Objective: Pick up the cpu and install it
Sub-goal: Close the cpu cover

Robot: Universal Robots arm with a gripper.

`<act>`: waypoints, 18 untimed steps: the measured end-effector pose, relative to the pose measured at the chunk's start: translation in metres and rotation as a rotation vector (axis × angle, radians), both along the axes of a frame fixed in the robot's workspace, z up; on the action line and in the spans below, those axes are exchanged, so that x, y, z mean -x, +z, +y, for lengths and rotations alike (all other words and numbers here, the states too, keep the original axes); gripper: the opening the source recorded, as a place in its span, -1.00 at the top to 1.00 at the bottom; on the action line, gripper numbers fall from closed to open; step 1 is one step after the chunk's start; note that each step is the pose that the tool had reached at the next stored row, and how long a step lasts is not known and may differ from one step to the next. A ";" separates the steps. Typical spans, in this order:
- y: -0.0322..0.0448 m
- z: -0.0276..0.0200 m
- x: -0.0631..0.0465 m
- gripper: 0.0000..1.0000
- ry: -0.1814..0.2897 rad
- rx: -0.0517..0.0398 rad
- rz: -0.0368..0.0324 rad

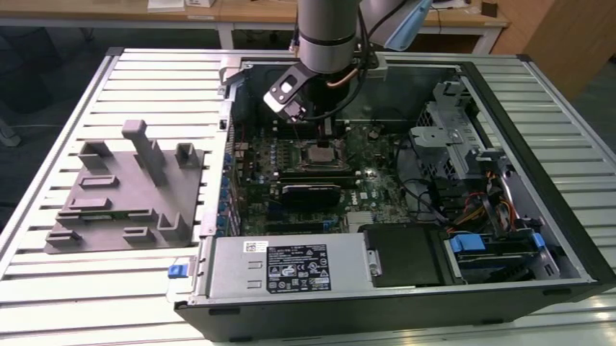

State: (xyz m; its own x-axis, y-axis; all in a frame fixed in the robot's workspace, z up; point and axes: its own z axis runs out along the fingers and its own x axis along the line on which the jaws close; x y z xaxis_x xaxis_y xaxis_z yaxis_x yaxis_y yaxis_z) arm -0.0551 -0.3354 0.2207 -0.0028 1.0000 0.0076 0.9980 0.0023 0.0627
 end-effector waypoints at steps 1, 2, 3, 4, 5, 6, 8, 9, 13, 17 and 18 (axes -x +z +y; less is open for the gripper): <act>0.0004 0.0000 0.000 0.79 0.000 -0.0001 0.0000; 0.0009 0.0000 0.000 0.79 0.000 -0.0001 -0.0001; 0.0014 0.0000 0.000 0.79 -0.001 -0.0001 0.0000; 0.0021 0.0000 0.000 0.79 -0.001 -0.0001 0.0000; 0.0026 0.0000 0.000 0.79 -0.001 -0.0001 0.0000; 0.0031 0.0000 0.000 0.79 -0.001 -0.0001 -0.0001; 0.0046 0.0000 0.000 0.79 -0.001 -0.0002 -0.0001; 0.0054 0.0000 0.000 0.79 -0.001 -0.0002 -0.0001; 0.0085 0.0000 0.000 0.79 -0.001 -0.0001 -0.0001; 0.0113 0.0000 0.000 0.79 -0.001 -0.0001 -0.0001; 0.0120 0.0000 0.000 0.79 -0.001 -0.0002 -0.0001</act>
